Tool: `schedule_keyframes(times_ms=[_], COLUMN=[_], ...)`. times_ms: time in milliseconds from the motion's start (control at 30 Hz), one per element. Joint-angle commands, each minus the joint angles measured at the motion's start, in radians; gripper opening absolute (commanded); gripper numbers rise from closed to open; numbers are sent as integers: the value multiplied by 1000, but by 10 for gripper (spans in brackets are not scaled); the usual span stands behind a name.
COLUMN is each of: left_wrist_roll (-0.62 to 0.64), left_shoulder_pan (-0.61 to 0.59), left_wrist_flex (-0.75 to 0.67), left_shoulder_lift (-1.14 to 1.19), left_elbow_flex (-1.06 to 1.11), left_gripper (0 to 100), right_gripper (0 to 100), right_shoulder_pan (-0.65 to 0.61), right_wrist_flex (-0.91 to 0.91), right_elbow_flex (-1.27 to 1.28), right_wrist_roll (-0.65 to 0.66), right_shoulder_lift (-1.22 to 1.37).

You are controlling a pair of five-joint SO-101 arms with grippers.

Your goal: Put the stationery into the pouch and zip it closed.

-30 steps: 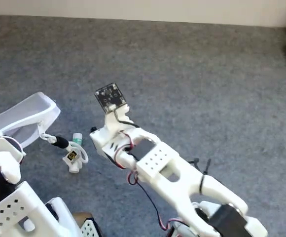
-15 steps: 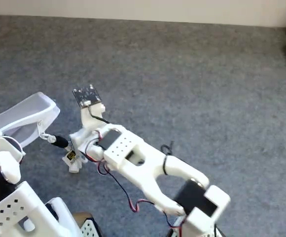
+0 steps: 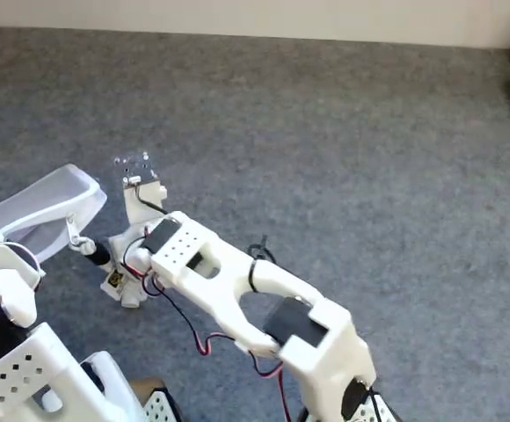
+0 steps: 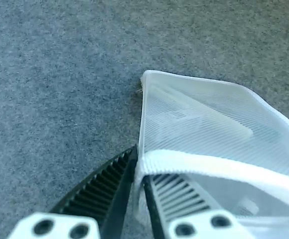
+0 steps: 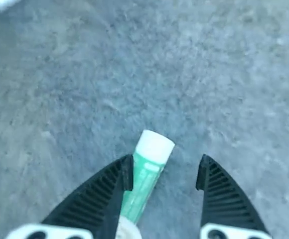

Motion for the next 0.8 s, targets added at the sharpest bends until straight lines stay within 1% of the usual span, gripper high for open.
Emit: schedule_keyframes(times_ms=[0, 67, 200, 267, 433, 633, 767], left_wrist_roll=[12, 12, 12, 12, 12, 12, 12], left_shoulder_pan=[-10, -10, -10, -10, -10, -10, -10], left_wrist_flex=[-26, -26, -26, -26, -25, -21, -21], left_shoulder_lift=[-4, -4, -4, -4, -4, -4, -4], left_elbow_flex=[-53, -53, -51, -51, -51, -51, -51], left_gripper=[7, 7, 7, 7, 7, 7, 7], right_gripper=[200, 165, 37, 2, 5, 5, 5], right_shoulder_pan=[-10, -7, -5, -5, 22, 108, 142], right_wrist_flex=[15, 48, 153, 200, 323, 392, 463], right_elbow_flex=[-88, -104, -154, -177, -191, -191, -216], right_wrist_roll=[-9, -6, -3, 34, 161, 311, 407], right_shoulder_lift=[30, 47, 48, 48, 45, 42, 30])
